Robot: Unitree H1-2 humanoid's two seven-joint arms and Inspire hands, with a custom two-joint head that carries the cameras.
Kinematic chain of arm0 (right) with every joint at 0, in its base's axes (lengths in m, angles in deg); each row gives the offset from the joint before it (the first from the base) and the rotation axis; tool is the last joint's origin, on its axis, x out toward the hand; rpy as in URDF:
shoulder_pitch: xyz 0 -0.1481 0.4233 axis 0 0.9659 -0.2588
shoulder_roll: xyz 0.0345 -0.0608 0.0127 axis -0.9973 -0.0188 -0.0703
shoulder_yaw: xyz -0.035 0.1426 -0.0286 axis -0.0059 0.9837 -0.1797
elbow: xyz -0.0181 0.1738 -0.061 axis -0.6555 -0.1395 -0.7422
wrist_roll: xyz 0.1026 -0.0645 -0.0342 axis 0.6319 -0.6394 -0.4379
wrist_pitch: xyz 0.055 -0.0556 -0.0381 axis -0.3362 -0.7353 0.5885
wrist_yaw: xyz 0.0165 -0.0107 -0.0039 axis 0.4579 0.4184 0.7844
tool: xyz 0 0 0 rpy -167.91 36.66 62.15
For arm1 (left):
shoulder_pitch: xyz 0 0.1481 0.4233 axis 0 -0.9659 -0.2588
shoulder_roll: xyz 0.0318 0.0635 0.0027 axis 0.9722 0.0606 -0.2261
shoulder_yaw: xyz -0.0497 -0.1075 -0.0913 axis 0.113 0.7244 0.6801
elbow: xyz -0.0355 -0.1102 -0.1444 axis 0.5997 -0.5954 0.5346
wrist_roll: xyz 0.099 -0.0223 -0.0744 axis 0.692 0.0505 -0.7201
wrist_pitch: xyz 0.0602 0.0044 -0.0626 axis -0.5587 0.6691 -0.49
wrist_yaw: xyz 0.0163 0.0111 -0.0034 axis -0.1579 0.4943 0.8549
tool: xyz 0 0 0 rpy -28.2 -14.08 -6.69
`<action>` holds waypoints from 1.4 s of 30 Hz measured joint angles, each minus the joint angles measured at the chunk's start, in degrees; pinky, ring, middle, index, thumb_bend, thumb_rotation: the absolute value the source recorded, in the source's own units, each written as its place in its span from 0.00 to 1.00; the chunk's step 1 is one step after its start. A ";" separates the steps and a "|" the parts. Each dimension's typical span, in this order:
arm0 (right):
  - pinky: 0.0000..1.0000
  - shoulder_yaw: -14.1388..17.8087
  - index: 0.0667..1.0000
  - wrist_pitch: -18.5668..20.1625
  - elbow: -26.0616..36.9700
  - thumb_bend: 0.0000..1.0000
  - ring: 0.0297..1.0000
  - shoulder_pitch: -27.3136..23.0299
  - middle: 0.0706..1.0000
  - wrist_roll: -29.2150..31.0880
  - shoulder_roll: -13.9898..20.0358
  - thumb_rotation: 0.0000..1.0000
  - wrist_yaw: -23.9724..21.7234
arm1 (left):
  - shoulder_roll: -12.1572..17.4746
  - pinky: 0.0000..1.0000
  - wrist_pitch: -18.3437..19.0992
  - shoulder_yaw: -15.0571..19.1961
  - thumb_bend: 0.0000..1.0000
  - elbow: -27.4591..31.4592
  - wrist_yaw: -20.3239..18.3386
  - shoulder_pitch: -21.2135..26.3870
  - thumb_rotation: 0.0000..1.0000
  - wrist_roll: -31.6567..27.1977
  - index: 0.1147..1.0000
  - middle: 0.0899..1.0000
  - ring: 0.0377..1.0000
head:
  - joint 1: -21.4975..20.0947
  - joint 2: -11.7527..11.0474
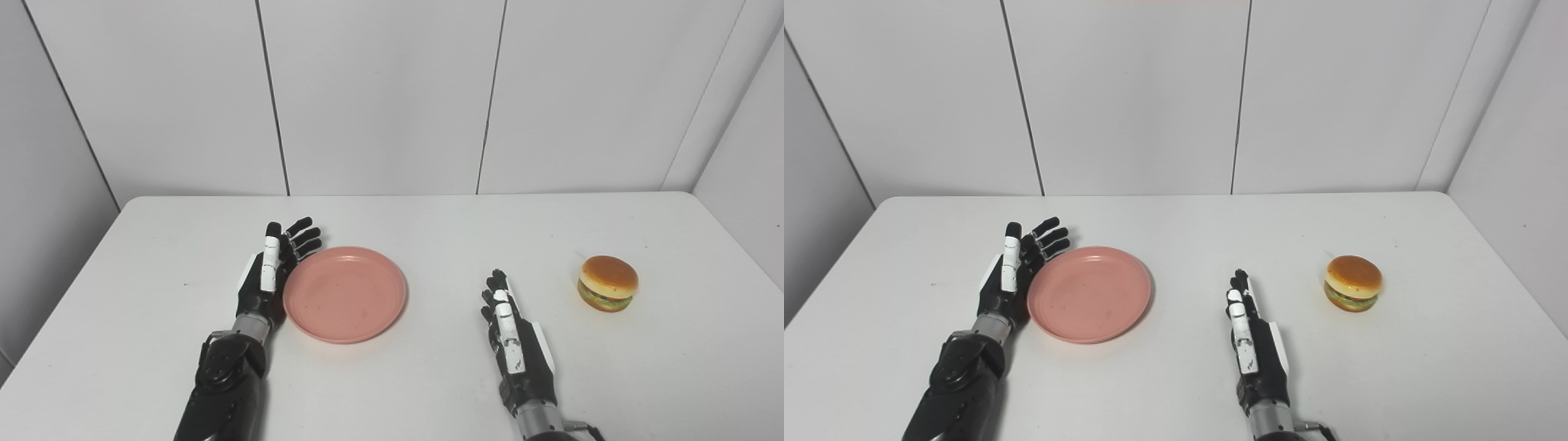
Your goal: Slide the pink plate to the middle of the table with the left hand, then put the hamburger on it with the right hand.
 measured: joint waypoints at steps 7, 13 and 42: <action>1.00 -0.02 1.00 0.02 0.03 0.50 1.00 0.02 1.00 0.04 0.06 0.98 -0.04 | -2.37 0.88 1.55 -1.77 0.90 3.60 0.41 -1.77 1.00 1.15 0.80 0.83 0.86 | 0.35 0.26; 1.00 -0.02 1.00 0.02 0.15 0.50 1.00 0.04 1.00 0.27 0.55 0.98 -0.11 | -4.96 0.89 2.66 -3.05 0.87 7.31 2.76 -3.87 1.00 3.66 0.80 0.83 0.86 | 0.62 0.35; 1.00 2.60 1.00 8.58 14.50 0.50 1.00 -1.84 1.00 -0.58 3.00 0.94 0.45 | -7.00 0.89 2.44 -3.26 0.85 7.82 4.46 -4.37 1.00 3.63 0.84 0.86 0.89 | -2.11 0.26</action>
